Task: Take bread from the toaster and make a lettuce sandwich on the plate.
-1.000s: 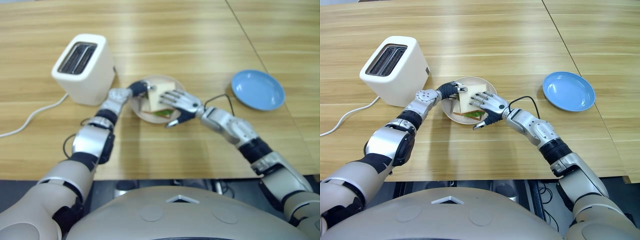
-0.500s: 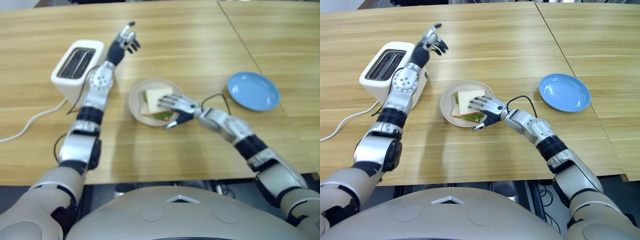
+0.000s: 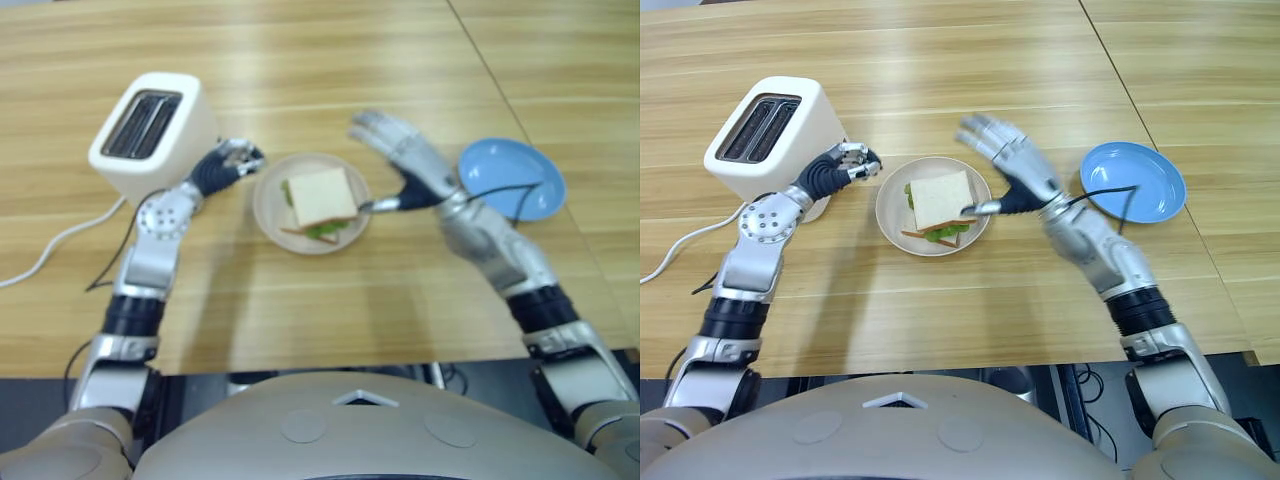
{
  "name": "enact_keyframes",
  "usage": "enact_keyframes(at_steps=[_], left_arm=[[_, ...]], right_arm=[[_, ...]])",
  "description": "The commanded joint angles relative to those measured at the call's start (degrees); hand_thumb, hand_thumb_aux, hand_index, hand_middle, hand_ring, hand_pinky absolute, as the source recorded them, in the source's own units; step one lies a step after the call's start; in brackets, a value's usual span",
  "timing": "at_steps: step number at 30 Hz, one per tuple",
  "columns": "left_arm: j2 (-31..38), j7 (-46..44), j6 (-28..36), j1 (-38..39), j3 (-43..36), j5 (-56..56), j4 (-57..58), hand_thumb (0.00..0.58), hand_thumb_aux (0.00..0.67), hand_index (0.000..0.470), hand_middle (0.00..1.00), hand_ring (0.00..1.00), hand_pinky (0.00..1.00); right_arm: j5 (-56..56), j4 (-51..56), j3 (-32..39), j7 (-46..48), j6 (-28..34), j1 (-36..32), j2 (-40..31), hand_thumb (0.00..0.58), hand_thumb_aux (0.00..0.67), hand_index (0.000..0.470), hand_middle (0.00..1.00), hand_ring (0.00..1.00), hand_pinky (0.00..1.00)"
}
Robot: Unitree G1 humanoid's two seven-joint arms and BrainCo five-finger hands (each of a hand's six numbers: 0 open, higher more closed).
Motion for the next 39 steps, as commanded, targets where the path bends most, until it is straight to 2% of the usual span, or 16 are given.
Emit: enact_keyframes(at_steps=[1,5,9,11,14,20,29,32,33,34,35,36,37,38,39], left_arm=[[6.50,-5.96,4.79,5.40,0.57,0.15,-8.66,0.580,0.670,0.460,1.00,1.00,1.00],[14.47,-10.70,5.23,11.54,-3.85,5.11,-10.19,0.580,0.670,0.460,1.00,1.00,1.00],[18.62,-13.20,4.13,14.88,-8.74,9.80,-7.20,0.580,0.670,0.460,1.00,1.00,1.00],[18.50,-13.93,4.43,15.23,-10.80,11.03,-6.20,0.580,0.670,0.460,1.00,1.00,1.00],[16.57,-14.41,4.27,14.64,-14.14,12.54,-4.69,0.580,0.670,0.460,1.00,1.00,1.00],[9.43,-11.30,5.01,8.40,-19.31,16.23,3.69,0.580,0.670,0.460,1.00,1.00,1.00],[-4.55,0.11,1.37,-7.55,-18.64,17.05,25.60,0.580,0.670,0.460,1.00,1.00,1.00],[-7.21,4.10,-1.11,-12.66,-17.51,16.76,33.48,0.575,0.607,0.417,1.00,1.00,1.00],[-8.13,5.87,-1.92,-14.66,-16.80,16.46,36.61,0.550,0.518,0.355,1.00,1.00,1.00],[-9.09,7.59,-2.75,-16.64,-15.81,15.77,39.80,0.491,0.407,0.280,1.00,1.00,1.00],[-9.52,10.16,-3.25,-18.55,-15.43,16.25,42.82,0.466,0.373,0.256,1.00,1.00,1.00],[-9.82,12.58,-4.15,-20.06,-14.87,16.35,45.40,0.297,0.202,0.139,1.00,1.00,1.00],[-10.29,14.66,-5.56,-21.34,-13.76,15.64,47.64,0.000,0.000,0.000,0.57,0.57,0.57],[-10.54,16.58,-7.01,-22.16,-12.75,15.01,48.78,0.000,0.000,0.000,0.15,0.15,0.15],[-10.63,18.74,-8.94,-22.69,-11.92,14.65,49.21,0.000,0.000,0.000,0.00,0.00,0.00]], right_arm=[[4.73,-3.22,-4.62,7.07,4.15,5.85,-3.43,0.580,0.670,0.460,1.00,1.00,1.00],[6.31,-6.91,-4.99,17.02,8.98,13.97,-7.36,0.580,0.670,0.460,1.00,1.00,1.00],[6.90,-11.60,-1.60,27.38,12.10,23.05,-9.89,0.580,0.670,0.460,1.00,1.00,1.00],[6.83,-12.41,0.47,30.84,13.21,24.44,-9.29,0.580,0.670,0.460,1.00,1.00,1.00],[4.66,-10.43,4.32,33.26,13.85,23.07,-6.95,0.580,0.670,0.460,1.00,1.00,1.00],[-2.22,2.54,12.82,33.15,13.33,14.27,-0.57,0.580,0.670,0.460,1.00,1.00,1.00],[-9.72,33.82,20.48,23.28,11.30,-7.53,7.65,0.580,0.670,0.460,1.00,1.00,1.00],[-10.72,43.28,21.71,18.25,10.55,-14.69,9.53,0.580,0.670,0.460,1.00,1.00,1.00],[-11.23,46.06,22.02,15.87,10.48,-17.24,10.09,0.580,0.670,0.460,1.00,1.00,1.00],[-12.06,48.62,22.39,12.54,10.52,-19.77,10.58,0.580,0.670,0.460,1.00,1.00,1.00],[-12.67,50.79,22.63,9.68,10.59,-21.95,11.00,0.557,0.536,0.368,0.49,0.49,0.49],[-13.20,52.43,22.94,7.46,10.66,-23.55,11.20,0.458,0.363,0.249,0.00,0.00,0.00],[-13.80,53.65,23.36,5.12,10.80,-24.71,11.14,0.053,0.032,0.022,0.00,0.00,0.00],[-13.81,54.13,23.35,3.44,10.29,-25.28,10.82,0.000,0.000,0.000,0.00,0.00,0.00],[-12.97,53.87,22.65,1.99,9.02,-25.28,10.38,0.000,0.000,0.000,0.00,0.00,0.00]])
